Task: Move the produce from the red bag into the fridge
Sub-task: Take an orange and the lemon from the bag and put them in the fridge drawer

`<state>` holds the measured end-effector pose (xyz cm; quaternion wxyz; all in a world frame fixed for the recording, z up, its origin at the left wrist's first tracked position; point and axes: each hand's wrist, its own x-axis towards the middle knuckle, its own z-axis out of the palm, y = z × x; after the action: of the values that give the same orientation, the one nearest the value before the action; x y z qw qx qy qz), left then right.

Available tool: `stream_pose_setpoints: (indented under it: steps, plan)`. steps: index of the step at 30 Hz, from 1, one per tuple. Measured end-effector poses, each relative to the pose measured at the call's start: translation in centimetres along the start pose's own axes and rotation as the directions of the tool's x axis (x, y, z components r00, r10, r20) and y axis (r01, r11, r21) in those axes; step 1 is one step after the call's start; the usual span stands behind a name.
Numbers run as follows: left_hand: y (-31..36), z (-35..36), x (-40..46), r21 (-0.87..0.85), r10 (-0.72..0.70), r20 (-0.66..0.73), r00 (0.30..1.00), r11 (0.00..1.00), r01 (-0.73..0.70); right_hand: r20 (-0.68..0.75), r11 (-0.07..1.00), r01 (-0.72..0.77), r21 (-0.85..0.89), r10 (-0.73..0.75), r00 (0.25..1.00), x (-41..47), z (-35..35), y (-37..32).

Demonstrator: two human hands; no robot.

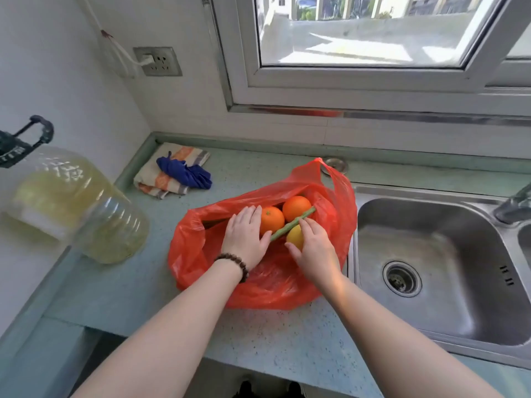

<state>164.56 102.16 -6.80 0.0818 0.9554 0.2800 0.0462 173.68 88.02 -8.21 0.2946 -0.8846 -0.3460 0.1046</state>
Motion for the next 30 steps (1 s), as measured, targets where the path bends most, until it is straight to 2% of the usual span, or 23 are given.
stream_pose_setpoints:
  steps: [11,17,25,30]
  plan:
    - [-2.3,3.6,5.1,-0.051,0.073,0.138,0.988,0.996,-0.067,-0.055,0.987,-0.144,-0.065,0.141,0.989,0.6,2.5,0.7]
    - [-3.1,4.9,5.6,-0.127,0.094,0.103,0.99,0.989,-0.081,-0.103,0.981,-0.181,-0.074,0.173,0.98,0.5,3.2,0.3]
    - [-3.7,4.6,5.5,-0.139,0.109,0.057,0.992,0.985,-0.101,-0.165,0.977,-0.204,-0.053,0.193,0.967,-0.4,3.4,-0.5]
    - [-4.2,3.0,4.3,-0.228,0.1,0.02,0.995,0.969,-0.093,-0.221,0.983,-0.185,-0.015,0.178,0.959,-1.5,2.8,-1.7]
